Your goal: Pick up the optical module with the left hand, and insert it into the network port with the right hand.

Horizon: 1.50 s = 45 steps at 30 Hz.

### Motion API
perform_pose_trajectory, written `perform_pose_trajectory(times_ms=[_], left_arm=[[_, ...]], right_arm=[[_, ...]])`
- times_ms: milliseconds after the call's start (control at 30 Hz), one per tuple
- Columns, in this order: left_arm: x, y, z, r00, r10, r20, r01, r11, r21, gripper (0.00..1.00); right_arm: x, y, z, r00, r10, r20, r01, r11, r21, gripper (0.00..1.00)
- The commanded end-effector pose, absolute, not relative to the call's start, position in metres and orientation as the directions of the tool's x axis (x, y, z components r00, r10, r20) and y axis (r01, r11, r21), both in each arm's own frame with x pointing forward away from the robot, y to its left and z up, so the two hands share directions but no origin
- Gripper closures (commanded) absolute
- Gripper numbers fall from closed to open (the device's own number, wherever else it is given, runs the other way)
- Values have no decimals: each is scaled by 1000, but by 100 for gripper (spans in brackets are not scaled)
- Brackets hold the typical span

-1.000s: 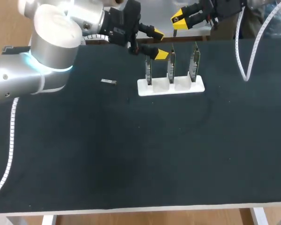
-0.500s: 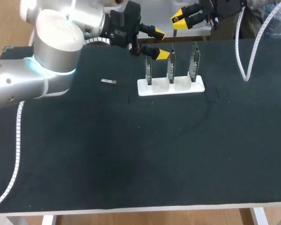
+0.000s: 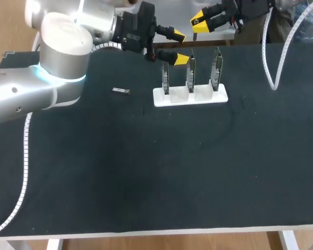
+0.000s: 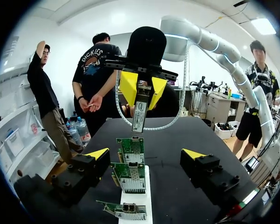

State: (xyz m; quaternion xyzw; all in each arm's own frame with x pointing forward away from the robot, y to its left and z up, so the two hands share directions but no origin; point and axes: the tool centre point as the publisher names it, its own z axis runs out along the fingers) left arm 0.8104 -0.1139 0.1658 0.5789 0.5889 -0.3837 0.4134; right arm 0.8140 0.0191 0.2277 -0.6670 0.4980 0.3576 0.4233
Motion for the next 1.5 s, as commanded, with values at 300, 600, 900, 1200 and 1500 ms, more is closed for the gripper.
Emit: perform_pose_trajectory(times_ms=[300, 600, 900, 1200, 1500], left_arm=[[812, -114, 165, 14, 364, -931, 999, 31, 27, 0], [812, -114, 165, 14, 364, -931, 999, 31, 27, 0], [818, -103, 168, 12, 431, -902, 999, 22, 24, 0], [819, -97, 168, 17, 465, -885, 1000, 11, 25, 0], [823, -101, 164, 20, 449, -893, 1000, -10, 17, 0]], right_arm=[[814, 19, 228, 249, -361, -899, -967, -146, -209, 100], [814, 19, 228, 249, -361, -899, -967, -146, -209, 100], [814, 19, 228, 249, -361, -899, -967, -146, -209, 100], [814, 19, 228, 249, -361, -899, -967, -146, -209, 100], [814, 19, 228, 249, -361, -899, -967, -146, -209, 100]])
